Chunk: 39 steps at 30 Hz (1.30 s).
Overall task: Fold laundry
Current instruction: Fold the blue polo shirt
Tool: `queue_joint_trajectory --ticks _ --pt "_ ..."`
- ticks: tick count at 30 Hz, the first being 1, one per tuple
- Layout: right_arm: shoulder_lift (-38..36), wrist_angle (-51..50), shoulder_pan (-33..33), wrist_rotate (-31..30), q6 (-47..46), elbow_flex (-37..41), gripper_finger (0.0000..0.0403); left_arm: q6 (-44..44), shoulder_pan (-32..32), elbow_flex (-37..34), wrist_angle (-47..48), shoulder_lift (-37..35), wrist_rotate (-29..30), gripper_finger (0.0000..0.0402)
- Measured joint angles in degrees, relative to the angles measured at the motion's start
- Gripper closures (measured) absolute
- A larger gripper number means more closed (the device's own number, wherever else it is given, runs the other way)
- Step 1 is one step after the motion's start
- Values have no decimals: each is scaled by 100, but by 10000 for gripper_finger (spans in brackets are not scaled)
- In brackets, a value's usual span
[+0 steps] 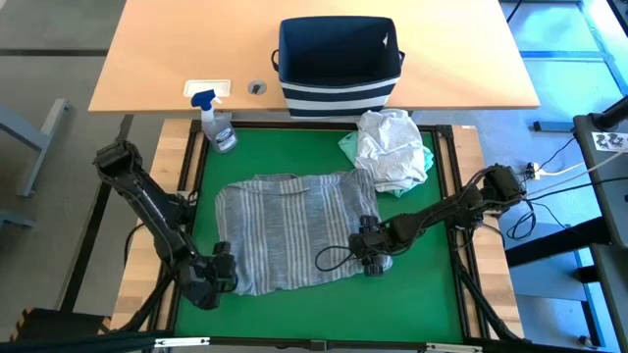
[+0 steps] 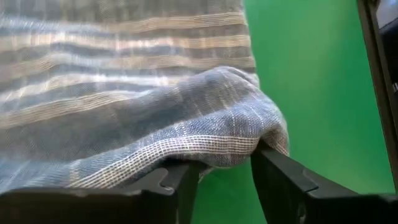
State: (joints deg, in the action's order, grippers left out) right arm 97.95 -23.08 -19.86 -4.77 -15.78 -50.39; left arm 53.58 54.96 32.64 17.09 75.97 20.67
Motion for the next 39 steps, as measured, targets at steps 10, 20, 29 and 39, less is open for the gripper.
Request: queue_joint_trajectory --ticks 10,20,29,39 --pt "0 20 0 -15 104 20 171 -163 -114 0 -461 142 -1373 382" --pt "0 -183 2 -105 103 15 171 799 -24 4 -329 -92 -3463 399" --pt "-4 -274 2 -153 99 17 171 1233 -77 4 -16 -92 -3684 362" --pt "-177 -616 2 -265 324 -642 171 1673 -266 71 -165 -501 -5224 273"
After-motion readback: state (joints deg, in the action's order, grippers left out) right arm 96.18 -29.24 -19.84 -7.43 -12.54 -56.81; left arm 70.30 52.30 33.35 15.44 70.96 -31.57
